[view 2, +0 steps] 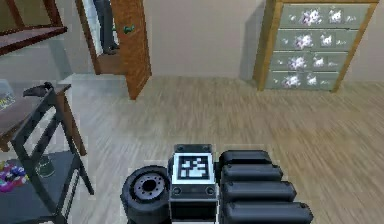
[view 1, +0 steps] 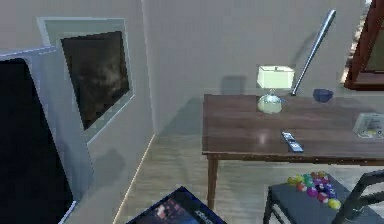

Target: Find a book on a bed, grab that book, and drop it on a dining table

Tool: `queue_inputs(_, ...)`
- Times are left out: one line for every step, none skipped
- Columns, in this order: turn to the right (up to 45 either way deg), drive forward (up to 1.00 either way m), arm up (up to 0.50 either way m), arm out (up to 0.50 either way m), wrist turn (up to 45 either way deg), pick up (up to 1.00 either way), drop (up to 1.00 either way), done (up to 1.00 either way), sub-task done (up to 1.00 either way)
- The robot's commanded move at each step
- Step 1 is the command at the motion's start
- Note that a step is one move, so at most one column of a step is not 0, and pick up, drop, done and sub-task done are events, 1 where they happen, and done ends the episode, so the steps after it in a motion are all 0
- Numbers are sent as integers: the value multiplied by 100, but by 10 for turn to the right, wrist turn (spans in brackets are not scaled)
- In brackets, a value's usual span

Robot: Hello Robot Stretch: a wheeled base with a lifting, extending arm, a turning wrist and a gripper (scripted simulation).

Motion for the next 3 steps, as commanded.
queue_inputs(0,40,0,0,0,0,0,0,0)
queue_inputs(150,0,0,0,0,0,0,0,0)
queue_inputs(0,25,0,0,0,0,0,0,0)
